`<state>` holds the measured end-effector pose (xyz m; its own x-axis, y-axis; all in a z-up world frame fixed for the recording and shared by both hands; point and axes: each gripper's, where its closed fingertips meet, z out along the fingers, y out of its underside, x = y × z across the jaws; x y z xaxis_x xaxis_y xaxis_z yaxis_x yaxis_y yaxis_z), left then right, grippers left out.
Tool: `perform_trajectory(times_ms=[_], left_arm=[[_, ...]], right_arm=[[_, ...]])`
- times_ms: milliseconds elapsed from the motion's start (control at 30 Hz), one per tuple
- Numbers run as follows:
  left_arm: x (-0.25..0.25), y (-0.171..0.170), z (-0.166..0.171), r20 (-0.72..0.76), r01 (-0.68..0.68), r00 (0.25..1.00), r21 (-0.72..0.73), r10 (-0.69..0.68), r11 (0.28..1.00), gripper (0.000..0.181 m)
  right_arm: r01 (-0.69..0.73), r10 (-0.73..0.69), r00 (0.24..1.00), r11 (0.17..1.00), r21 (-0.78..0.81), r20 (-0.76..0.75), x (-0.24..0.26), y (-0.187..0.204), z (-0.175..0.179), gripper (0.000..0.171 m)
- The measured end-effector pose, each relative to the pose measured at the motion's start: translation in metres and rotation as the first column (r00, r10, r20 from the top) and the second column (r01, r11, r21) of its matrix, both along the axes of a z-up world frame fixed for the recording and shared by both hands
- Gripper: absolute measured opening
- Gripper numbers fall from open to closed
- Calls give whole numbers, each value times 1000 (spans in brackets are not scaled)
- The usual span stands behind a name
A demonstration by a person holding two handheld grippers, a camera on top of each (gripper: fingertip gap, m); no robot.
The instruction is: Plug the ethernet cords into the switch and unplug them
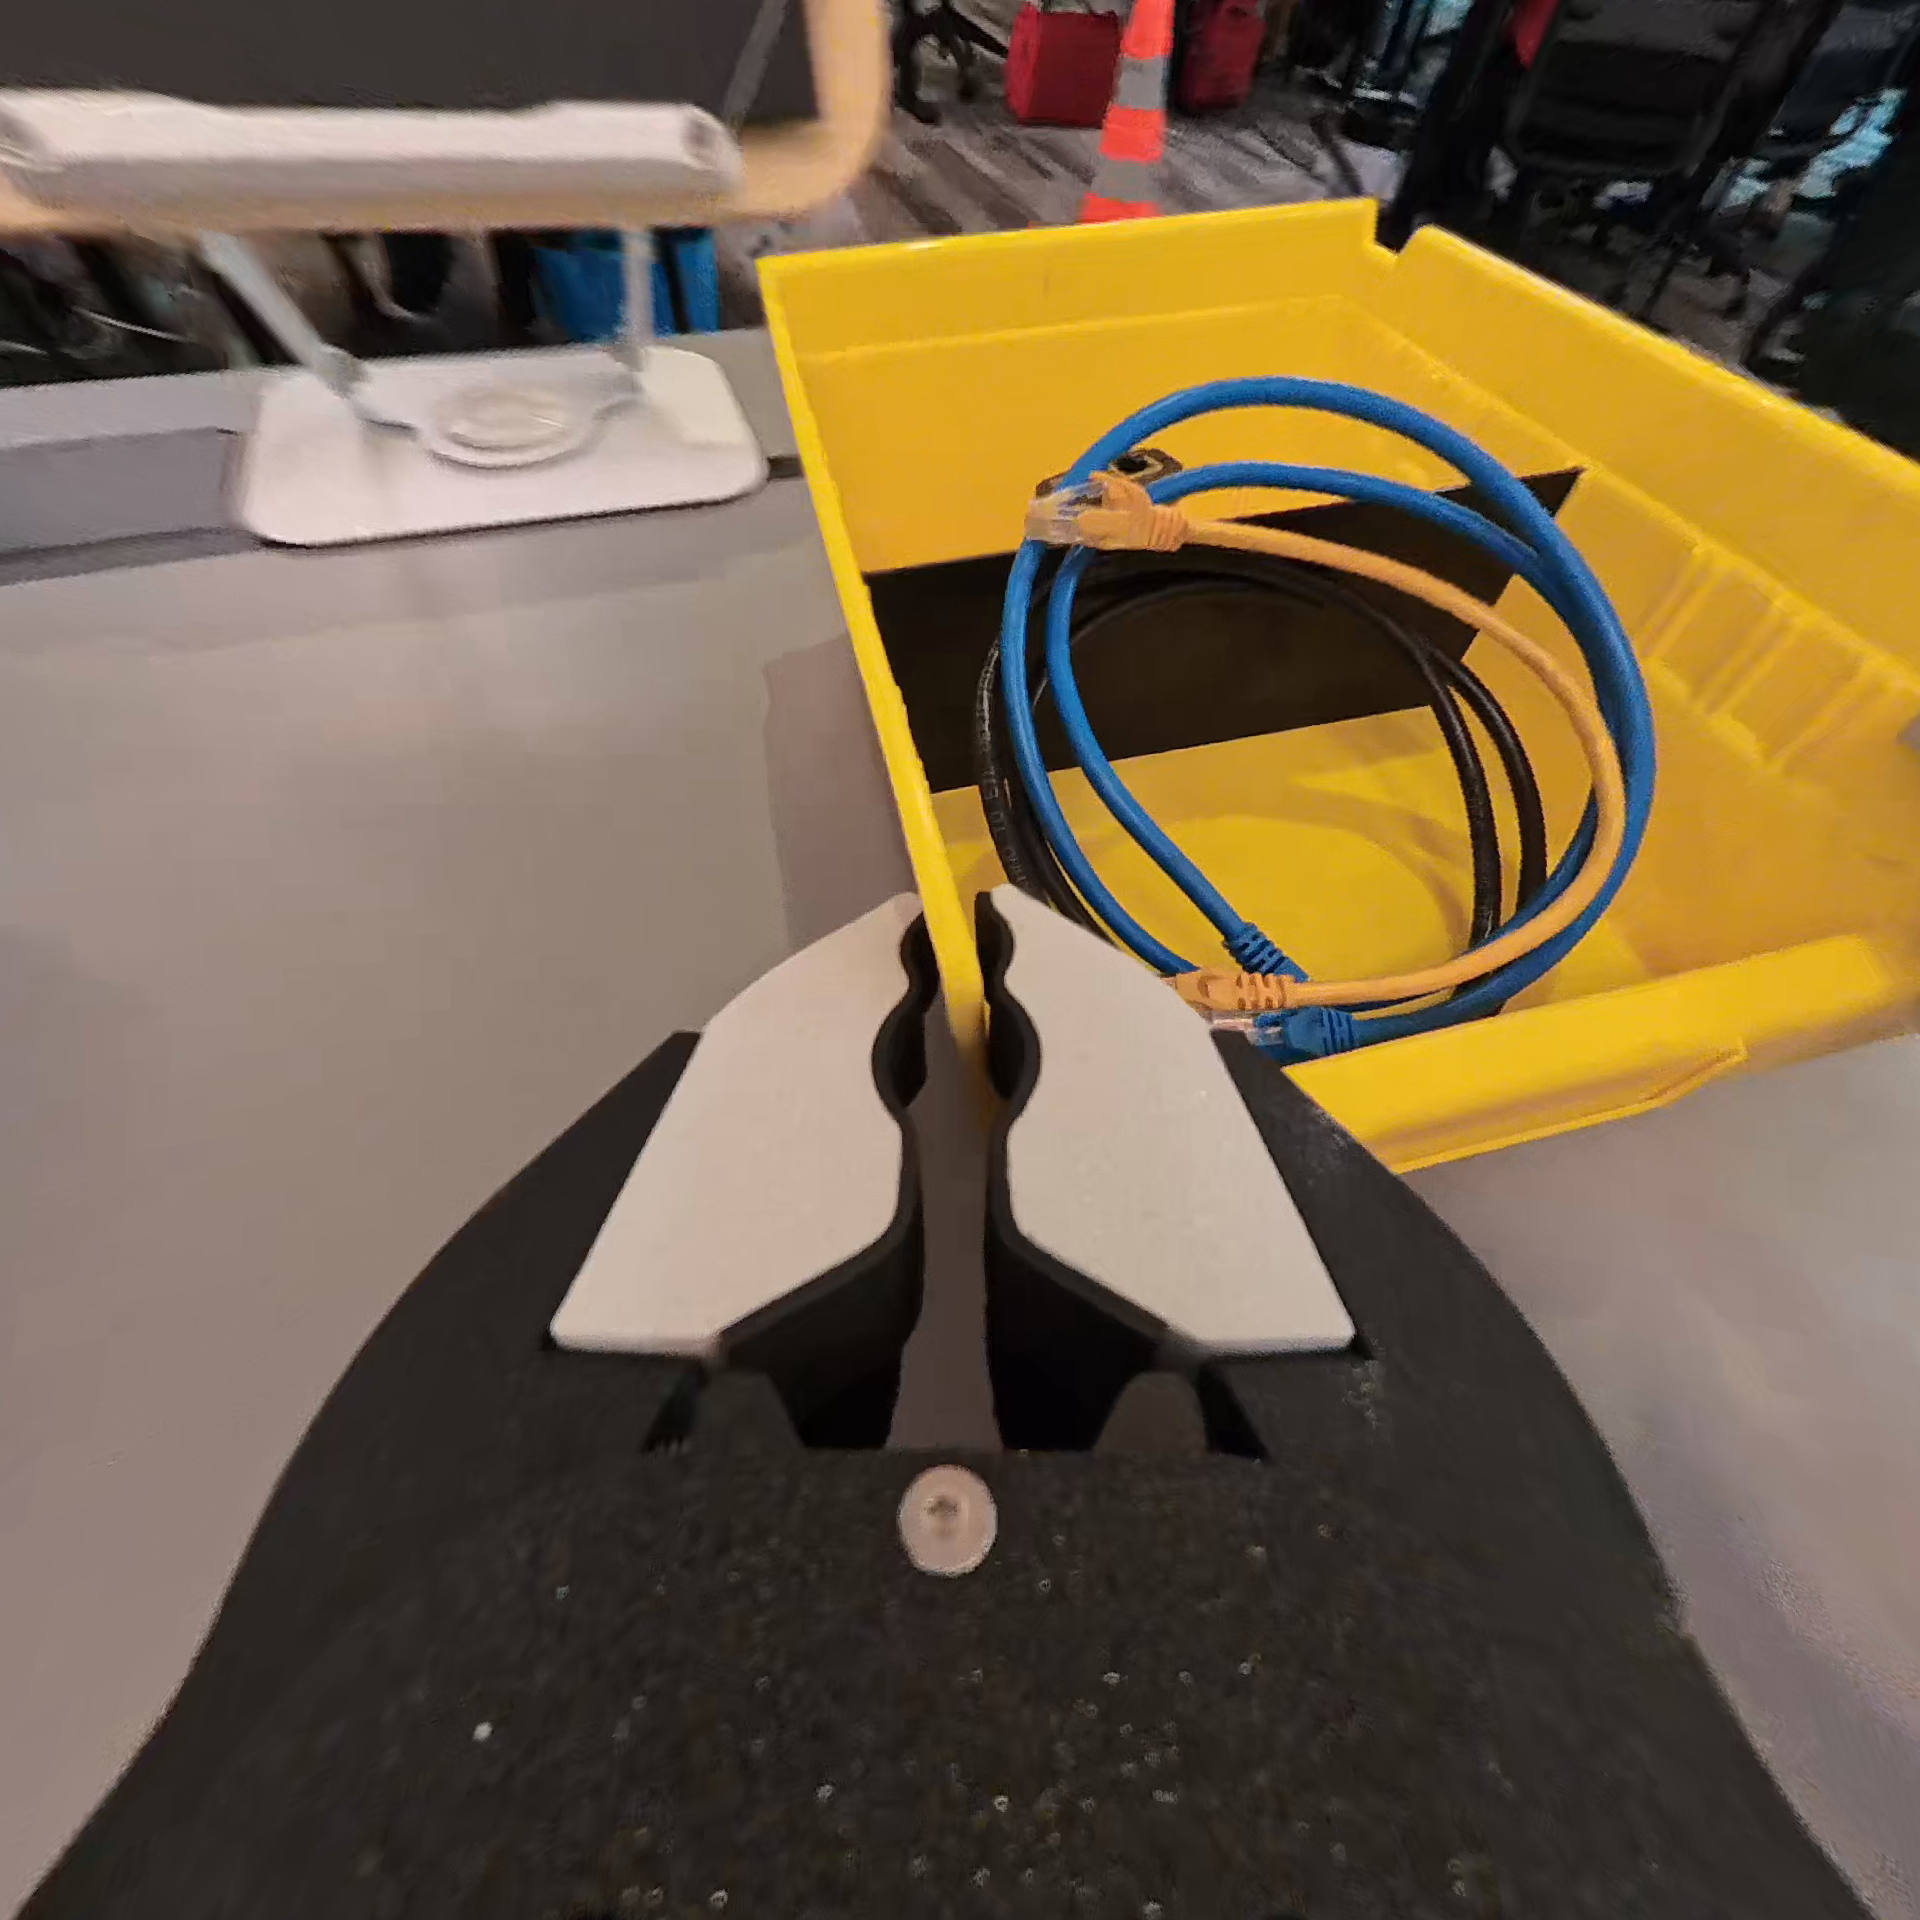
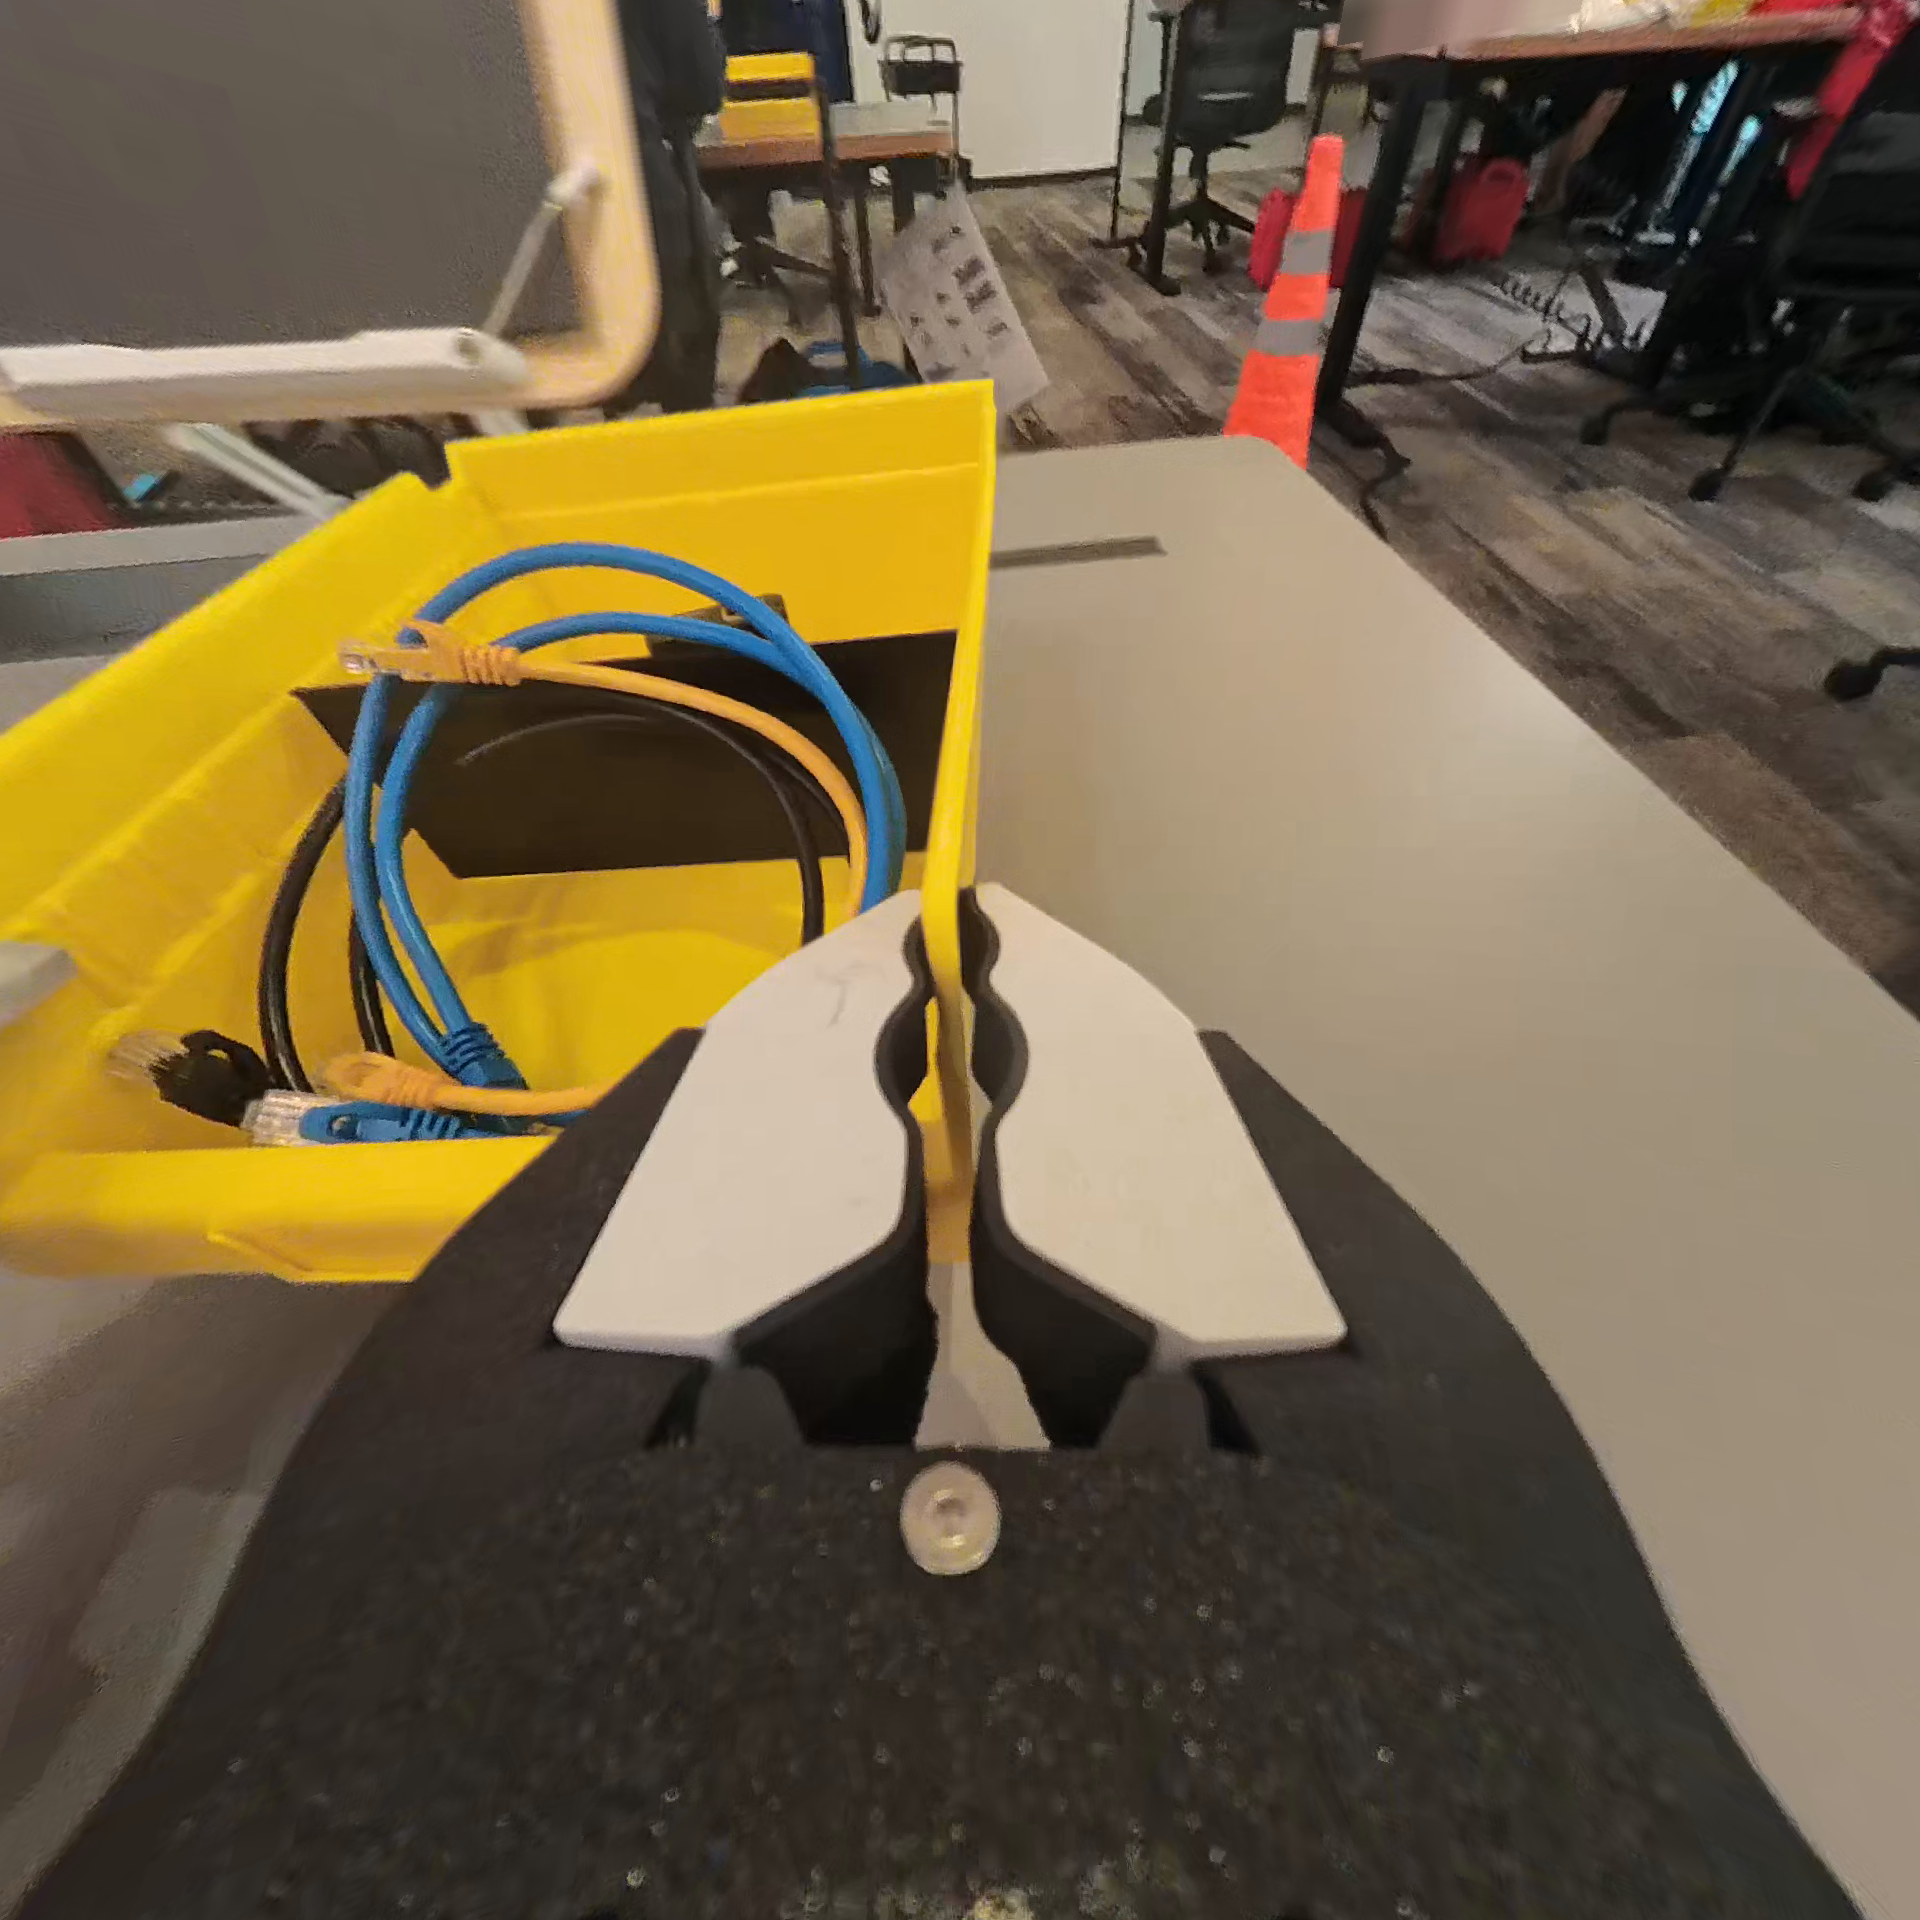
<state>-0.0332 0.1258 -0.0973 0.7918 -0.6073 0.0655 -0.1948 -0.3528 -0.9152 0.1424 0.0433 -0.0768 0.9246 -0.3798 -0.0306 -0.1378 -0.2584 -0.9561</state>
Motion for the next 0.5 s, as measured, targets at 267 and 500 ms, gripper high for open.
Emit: perform_trajectory(times_ms=[267,500], left_arm=[[-126,50,47,-27,-222,974,94,225,971,3],[-211,62,20,-97,-306,946,52,310,951,4]], right_arm=[[-143,143,990,989,26,20,-114,72,15,4],[-229,227,972,973,-35,-56,-195,104,-21,3]])
